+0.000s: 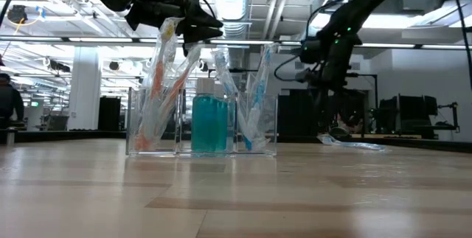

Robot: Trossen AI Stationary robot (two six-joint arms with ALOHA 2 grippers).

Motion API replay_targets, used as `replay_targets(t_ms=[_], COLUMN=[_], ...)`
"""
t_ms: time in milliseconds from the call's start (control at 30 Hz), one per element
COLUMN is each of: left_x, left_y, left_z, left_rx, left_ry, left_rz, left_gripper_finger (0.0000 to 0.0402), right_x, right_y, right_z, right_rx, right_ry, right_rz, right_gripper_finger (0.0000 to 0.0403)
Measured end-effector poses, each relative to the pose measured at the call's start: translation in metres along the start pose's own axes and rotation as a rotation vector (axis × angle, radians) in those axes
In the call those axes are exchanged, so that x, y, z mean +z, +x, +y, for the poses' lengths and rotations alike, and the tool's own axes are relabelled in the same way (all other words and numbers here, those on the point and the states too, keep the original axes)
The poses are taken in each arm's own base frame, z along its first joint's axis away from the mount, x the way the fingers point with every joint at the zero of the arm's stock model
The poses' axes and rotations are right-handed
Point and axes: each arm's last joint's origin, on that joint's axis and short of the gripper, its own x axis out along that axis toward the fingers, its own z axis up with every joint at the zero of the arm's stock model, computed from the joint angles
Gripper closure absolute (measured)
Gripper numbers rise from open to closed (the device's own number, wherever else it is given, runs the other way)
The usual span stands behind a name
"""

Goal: Pick & Place toothbrushing station
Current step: Put the blue toothbrush into the transparent organizer

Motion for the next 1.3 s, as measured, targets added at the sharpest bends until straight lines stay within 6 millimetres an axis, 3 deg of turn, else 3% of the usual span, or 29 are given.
replay_targets(t_ms=[267, 800, 1300], left_x=[0.000, 0.002, 0.003], left_y=[0.000, 0.000, 0.000], left_z=[-0.002, -0.002, -0.003], left_rx=[-0.043, -0.047, -0.051], left_ry=[0.007, 0.041, 0.054], left_rz=[0.008, -0.005, -0.017], left_gripper_finger=[0.0309, 0.0309, 0.0309], right_x=[0.007, 0.013, 0.009], right_y=[0.015, 0.013, 0.027], right_z=[-0.010, -0.030, -0.036], right_rx=[-0.067, -0.121, -0.060], right_ry=[0.034, 0.106, 0.164], right_rz=[0.114, 0.097, 0.081], right_gripper_finger=[0.0231, 0.0234, 0.0239])
